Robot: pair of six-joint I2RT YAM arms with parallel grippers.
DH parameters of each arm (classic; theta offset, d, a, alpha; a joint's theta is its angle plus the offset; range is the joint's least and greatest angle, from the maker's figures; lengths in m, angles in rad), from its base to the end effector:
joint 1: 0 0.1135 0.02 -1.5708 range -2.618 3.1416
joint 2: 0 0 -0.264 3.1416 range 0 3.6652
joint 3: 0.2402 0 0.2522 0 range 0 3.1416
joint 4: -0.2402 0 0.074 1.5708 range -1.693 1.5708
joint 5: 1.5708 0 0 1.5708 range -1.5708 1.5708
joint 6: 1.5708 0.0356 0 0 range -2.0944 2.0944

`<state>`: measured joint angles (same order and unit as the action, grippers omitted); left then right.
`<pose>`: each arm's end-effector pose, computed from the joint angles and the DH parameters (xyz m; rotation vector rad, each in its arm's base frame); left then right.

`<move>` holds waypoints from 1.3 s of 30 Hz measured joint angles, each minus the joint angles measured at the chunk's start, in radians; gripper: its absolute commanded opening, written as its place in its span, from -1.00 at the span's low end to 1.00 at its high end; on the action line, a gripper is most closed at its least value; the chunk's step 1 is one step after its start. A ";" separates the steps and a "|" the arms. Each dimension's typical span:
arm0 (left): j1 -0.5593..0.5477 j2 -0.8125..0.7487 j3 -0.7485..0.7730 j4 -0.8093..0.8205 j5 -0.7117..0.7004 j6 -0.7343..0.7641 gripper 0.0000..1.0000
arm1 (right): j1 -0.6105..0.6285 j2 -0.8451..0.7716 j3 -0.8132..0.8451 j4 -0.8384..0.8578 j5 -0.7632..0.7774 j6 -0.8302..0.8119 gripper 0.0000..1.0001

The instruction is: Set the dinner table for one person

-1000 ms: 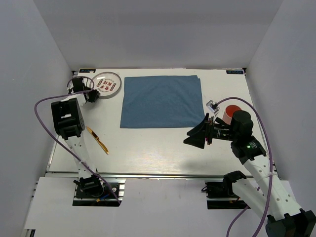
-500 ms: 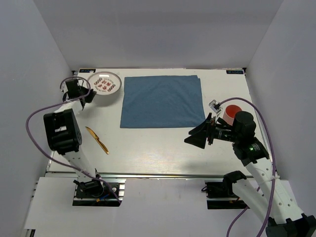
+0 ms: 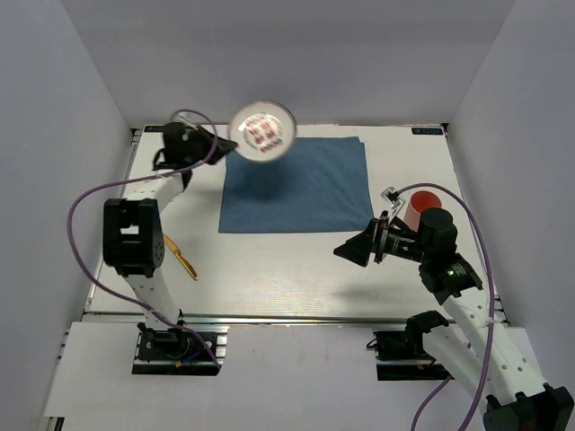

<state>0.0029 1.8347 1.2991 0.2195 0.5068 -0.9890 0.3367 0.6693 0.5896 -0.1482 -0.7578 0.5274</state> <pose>0.4301 -0.0160 0.2623 -0.6148 1.9169 -1.1303 0.1422 0.0757 0.2950 -0.4036 1.8840 1.2754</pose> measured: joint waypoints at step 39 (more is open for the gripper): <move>-0.217 0.327 0.201 -0.311 0.034 0.227 0.96 | -0.001 -0.035 0.036 -0.151 0.151 -0.074 0.79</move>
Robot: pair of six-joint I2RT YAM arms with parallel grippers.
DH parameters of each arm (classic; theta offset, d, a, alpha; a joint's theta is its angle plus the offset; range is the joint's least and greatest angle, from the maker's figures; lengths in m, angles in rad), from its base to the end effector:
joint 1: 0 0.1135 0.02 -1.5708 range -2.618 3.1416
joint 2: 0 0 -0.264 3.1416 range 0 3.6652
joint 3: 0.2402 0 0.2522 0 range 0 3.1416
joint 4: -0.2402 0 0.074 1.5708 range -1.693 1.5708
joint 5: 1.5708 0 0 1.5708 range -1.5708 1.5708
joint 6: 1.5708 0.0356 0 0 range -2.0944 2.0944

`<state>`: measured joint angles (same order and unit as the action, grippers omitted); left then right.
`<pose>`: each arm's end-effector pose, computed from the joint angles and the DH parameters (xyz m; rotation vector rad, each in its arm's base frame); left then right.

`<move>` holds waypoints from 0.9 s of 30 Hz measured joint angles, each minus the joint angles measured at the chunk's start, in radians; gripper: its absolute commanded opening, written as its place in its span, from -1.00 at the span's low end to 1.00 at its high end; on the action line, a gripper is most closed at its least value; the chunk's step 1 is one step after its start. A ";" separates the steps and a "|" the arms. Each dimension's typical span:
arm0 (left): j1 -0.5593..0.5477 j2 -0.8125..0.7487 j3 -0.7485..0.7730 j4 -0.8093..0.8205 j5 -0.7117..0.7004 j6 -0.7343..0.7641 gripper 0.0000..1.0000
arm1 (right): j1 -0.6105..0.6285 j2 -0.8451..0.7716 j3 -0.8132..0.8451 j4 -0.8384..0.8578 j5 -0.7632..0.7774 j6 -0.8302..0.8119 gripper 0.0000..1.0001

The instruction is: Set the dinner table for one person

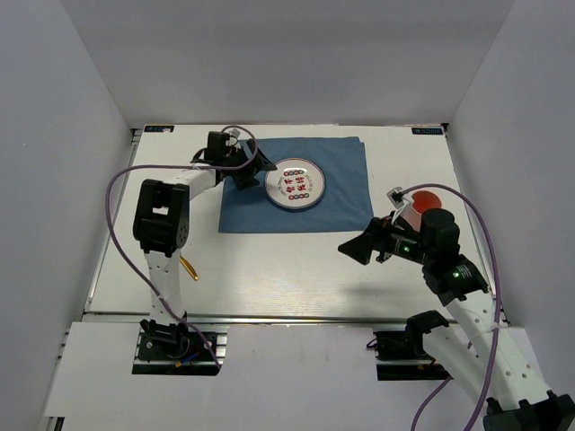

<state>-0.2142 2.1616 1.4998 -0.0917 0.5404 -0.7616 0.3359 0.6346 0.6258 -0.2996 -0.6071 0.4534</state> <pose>0.4587 -0.1185 0.1580 -0.3780 2.4297 -1.0929 0.1361 0.0690 0.2965 -0.3269 1.9473 1.0975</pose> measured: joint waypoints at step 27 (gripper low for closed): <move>0.001 -0.741 -0.351 -0.612 -0.580 0.218 0.96 | -0.171 0.740 0.434 -0.214 1.102 -0.002 0.60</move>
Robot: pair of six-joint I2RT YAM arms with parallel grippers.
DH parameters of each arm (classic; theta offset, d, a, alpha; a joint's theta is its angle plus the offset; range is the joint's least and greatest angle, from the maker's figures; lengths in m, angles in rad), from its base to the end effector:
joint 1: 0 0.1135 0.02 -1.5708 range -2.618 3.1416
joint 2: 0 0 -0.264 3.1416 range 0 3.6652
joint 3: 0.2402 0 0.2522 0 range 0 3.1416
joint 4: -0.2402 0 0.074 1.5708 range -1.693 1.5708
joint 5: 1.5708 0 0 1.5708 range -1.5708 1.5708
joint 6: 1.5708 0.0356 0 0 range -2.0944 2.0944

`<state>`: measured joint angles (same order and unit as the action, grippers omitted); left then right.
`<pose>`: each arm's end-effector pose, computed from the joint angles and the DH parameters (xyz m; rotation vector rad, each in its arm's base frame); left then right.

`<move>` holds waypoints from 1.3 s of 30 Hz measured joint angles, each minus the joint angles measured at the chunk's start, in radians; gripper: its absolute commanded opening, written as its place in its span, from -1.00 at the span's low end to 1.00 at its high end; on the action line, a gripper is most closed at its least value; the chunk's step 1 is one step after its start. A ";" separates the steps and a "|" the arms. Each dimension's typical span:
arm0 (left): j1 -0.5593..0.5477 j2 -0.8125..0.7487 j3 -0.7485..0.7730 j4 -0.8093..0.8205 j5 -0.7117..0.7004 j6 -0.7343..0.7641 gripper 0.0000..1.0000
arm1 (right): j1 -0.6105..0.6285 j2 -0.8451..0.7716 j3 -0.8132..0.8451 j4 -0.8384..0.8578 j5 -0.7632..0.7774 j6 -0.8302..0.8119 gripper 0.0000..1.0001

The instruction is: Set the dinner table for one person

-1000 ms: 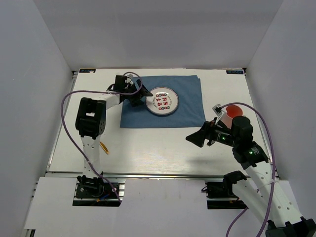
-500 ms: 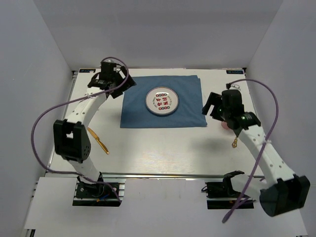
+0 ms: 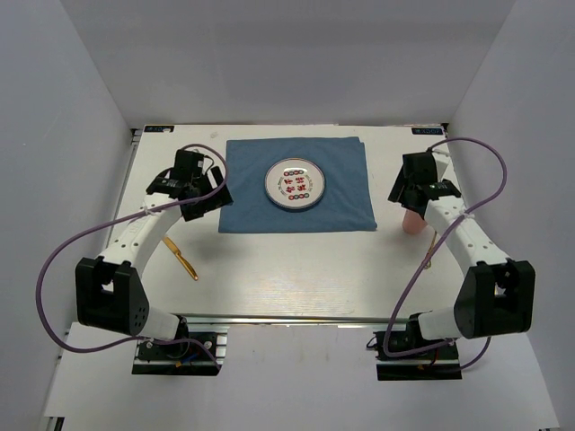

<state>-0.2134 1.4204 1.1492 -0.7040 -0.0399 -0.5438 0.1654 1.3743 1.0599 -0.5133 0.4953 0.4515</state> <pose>0.2876 -0.0609 0.2760 -0.4370 2.5257 -0.2433 0.2900 0.0313 0.2762 0.5474 2.2249 -0.2796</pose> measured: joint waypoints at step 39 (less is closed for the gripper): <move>0.010 -0.126 -0.142 0.085 0.128 0.122 0.96 | 0.132 1.041 1.217 -0.052 -0.266 -0.385 -1.00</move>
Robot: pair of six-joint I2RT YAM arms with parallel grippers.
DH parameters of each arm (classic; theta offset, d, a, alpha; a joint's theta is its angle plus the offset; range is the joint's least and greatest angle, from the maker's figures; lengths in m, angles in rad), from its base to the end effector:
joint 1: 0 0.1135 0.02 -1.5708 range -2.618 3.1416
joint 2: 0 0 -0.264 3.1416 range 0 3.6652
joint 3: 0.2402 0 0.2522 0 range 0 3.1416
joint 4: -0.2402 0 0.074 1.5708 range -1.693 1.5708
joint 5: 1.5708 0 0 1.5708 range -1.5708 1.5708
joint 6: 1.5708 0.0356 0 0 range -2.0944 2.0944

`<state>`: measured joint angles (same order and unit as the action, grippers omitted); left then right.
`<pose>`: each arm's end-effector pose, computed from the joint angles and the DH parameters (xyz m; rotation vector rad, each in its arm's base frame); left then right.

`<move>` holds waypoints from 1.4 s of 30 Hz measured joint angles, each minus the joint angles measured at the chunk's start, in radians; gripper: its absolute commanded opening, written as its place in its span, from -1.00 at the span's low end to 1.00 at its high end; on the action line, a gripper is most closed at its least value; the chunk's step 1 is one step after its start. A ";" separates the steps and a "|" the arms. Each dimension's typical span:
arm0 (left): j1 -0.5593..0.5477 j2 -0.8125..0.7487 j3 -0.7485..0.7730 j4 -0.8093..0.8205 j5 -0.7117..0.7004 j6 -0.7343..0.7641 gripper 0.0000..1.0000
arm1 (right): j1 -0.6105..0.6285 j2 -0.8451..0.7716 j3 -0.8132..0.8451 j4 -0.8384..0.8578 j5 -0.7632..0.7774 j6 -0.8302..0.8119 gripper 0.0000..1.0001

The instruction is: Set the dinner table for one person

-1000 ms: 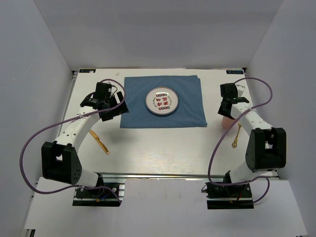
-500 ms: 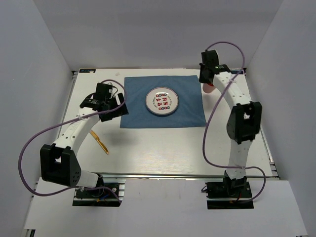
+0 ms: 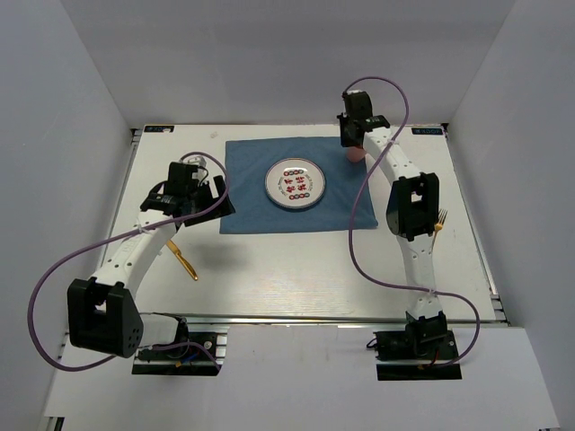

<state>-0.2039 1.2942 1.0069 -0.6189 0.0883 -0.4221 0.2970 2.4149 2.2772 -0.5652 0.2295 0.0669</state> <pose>0.2612 -0.0572 0.2694 -0.2353 2.4995 -0.3723 0.5293 0.1535 0.2445 -0.1389 2.2482 -0.0664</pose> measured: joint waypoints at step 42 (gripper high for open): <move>-0.001 0.047 0.027 -0.051 -0.114 -0.035 0.96 | 0.010 -0.123 -0.013 0.167 -0.113 0.085 0.78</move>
<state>-0.2047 1.3407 1.0336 -0.6701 -0.0254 -0.4572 0.3069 2.2921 2.2639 -0.3977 0.1162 0.1520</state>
